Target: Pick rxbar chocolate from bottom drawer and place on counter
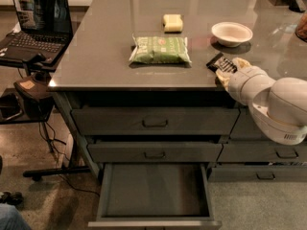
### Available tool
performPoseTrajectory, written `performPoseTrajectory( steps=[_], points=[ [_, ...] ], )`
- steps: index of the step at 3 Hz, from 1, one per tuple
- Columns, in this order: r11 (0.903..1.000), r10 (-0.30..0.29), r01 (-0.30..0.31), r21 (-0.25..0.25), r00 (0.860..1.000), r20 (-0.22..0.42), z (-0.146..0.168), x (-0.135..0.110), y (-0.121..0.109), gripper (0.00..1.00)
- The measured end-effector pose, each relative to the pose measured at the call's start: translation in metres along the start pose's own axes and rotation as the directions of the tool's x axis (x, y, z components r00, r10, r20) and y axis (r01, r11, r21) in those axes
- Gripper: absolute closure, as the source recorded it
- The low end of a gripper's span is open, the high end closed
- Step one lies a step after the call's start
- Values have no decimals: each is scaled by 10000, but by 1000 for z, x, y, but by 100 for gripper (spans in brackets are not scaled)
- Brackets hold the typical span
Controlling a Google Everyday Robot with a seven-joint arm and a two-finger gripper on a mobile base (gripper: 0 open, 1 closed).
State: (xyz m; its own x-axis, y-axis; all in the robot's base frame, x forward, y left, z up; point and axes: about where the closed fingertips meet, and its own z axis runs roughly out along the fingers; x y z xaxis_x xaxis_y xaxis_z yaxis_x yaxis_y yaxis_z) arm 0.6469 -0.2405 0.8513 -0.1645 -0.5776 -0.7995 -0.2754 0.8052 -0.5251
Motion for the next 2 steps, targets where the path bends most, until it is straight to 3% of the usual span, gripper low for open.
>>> performPoseTrajectory(
  steps=[2],
  points=[
    [10000,0,0,0,10000,1,0,0,0,58]
  ],
)
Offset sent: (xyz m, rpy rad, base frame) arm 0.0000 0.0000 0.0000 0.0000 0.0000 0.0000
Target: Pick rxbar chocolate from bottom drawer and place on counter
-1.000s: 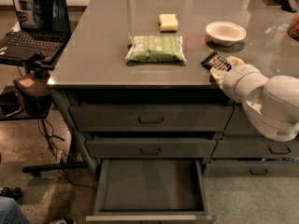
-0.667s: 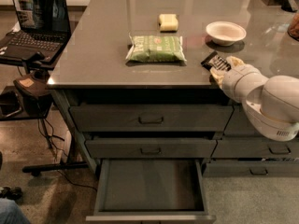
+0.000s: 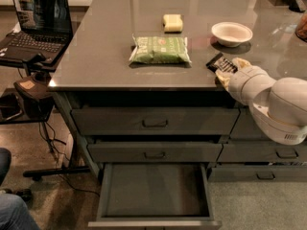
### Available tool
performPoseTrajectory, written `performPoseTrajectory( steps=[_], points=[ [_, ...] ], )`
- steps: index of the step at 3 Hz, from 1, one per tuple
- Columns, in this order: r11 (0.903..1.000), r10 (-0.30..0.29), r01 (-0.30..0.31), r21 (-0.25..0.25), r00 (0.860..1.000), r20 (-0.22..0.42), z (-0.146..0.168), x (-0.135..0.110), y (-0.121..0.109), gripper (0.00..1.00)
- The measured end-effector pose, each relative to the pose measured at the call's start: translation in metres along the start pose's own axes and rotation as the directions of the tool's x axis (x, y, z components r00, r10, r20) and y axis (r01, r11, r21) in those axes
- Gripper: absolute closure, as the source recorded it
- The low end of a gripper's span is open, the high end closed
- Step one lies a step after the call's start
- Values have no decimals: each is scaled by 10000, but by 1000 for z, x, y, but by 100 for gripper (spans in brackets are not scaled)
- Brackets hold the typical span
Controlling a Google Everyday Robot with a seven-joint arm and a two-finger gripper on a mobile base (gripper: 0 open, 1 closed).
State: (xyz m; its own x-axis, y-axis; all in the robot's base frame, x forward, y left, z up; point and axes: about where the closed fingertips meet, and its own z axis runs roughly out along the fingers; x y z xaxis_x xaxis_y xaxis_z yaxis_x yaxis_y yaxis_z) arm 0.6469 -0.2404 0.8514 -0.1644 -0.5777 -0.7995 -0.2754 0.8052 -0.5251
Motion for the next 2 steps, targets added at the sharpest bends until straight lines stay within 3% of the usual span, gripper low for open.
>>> performPoseTrajectory(
  steps=[2],
  points=[
    [10000,0,0,0,10000,1,0,0,0,12]
  ],
)
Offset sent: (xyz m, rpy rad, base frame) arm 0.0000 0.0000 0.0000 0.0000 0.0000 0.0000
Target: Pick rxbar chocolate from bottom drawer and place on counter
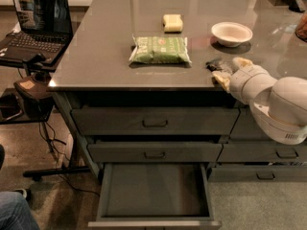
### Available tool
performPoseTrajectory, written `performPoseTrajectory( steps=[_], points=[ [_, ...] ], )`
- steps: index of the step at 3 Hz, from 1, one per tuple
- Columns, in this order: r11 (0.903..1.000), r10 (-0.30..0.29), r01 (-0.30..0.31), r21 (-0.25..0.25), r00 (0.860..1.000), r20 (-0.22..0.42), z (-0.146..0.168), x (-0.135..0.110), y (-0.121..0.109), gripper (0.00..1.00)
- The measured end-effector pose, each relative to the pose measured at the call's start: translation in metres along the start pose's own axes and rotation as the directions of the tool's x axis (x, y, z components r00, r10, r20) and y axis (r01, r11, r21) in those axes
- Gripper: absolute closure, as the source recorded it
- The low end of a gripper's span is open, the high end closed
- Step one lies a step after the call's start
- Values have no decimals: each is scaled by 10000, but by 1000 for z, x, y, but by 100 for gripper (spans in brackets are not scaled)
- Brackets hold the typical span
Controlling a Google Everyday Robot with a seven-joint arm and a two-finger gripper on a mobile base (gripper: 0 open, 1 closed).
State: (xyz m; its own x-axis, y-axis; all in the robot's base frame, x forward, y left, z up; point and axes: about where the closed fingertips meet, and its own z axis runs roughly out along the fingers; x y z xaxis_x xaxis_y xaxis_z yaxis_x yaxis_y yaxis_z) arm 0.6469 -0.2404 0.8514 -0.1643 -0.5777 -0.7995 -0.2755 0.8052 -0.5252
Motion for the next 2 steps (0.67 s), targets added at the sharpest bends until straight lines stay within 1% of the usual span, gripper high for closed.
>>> performPoseTrajectory(
  steps=[1,2],
  points=[
    [10000,0,0,0,10000,0,0,0,0,0],
    [10000,0,0,0,10000,0,0,0,0,0]
  ],
)
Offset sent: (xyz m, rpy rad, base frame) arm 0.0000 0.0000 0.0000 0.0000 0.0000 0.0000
